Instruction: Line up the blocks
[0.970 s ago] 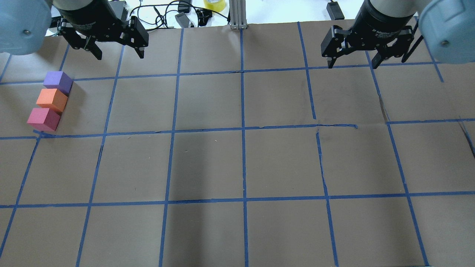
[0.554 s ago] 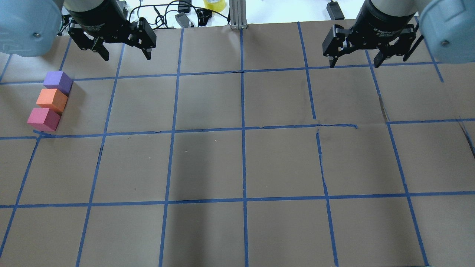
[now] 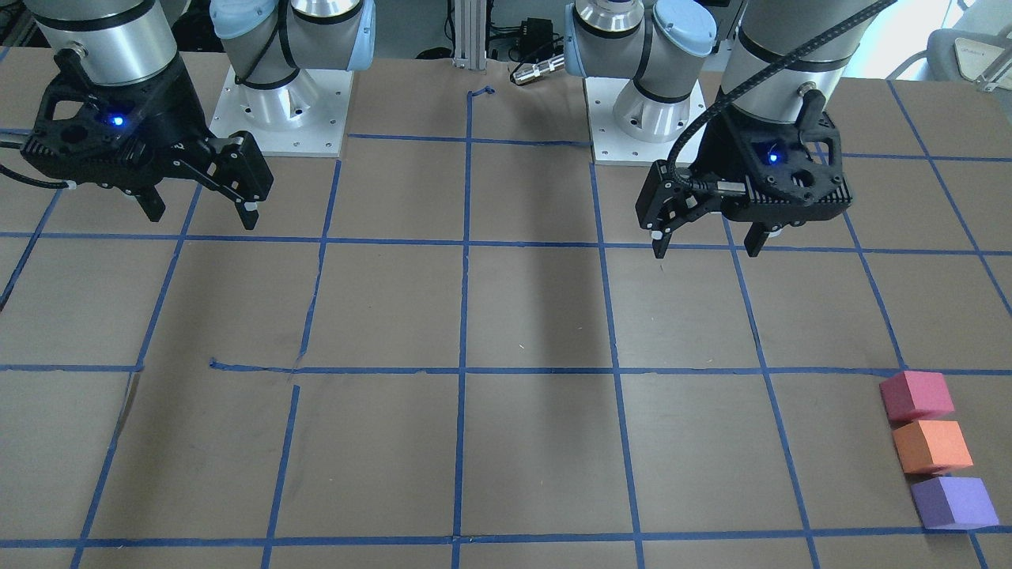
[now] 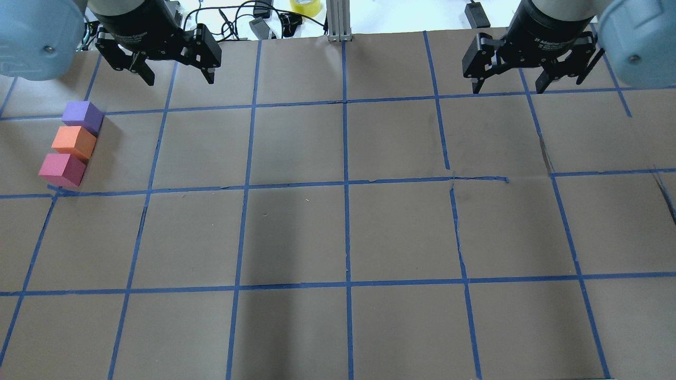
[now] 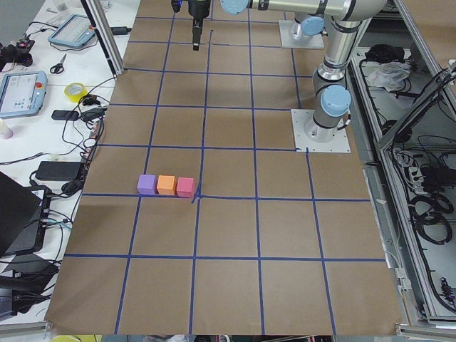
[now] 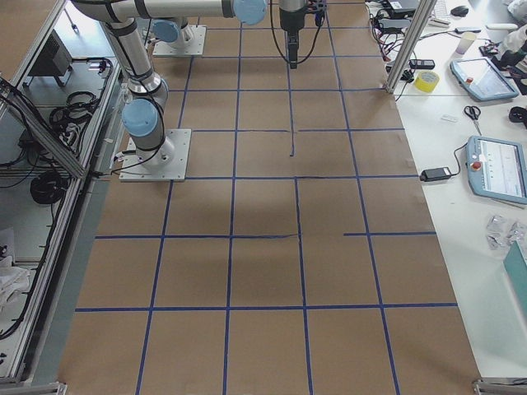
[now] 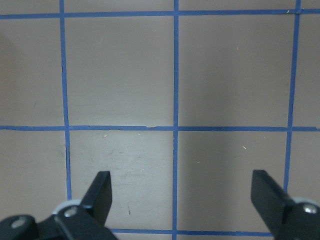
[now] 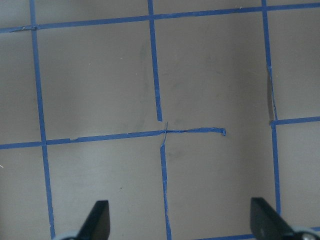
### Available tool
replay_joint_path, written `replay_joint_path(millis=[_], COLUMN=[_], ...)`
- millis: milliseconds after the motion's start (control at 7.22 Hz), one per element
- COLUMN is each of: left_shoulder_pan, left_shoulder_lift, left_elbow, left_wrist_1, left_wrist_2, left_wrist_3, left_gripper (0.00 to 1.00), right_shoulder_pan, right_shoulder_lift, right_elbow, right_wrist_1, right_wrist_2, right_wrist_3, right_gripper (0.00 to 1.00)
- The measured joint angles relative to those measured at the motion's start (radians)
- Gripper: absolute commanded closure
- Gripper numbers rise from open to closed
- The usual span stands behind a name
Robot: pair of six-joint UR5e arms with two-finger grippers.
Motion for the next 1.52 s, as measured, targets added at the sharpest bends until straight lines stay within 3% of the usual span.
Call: replay_joint_path(millis=[1524], left_shoulder_pan=[0.01], left_shoulder_lift=[0.003], left_elbow=[0.0], left_wrist_1=[0.022], left_wrist_2=[0.01], left_wrist_3=[0.005], left_gripper=[0.0], right_shoulder_pan=[0.008], right_shoulder_lift=[-0.014], right_elbow=[-0.007], right_wrist_1=[-0.01], right_wrist_2=[0.033], right_wrist_3=[0.006], right_gripper=[0.0])
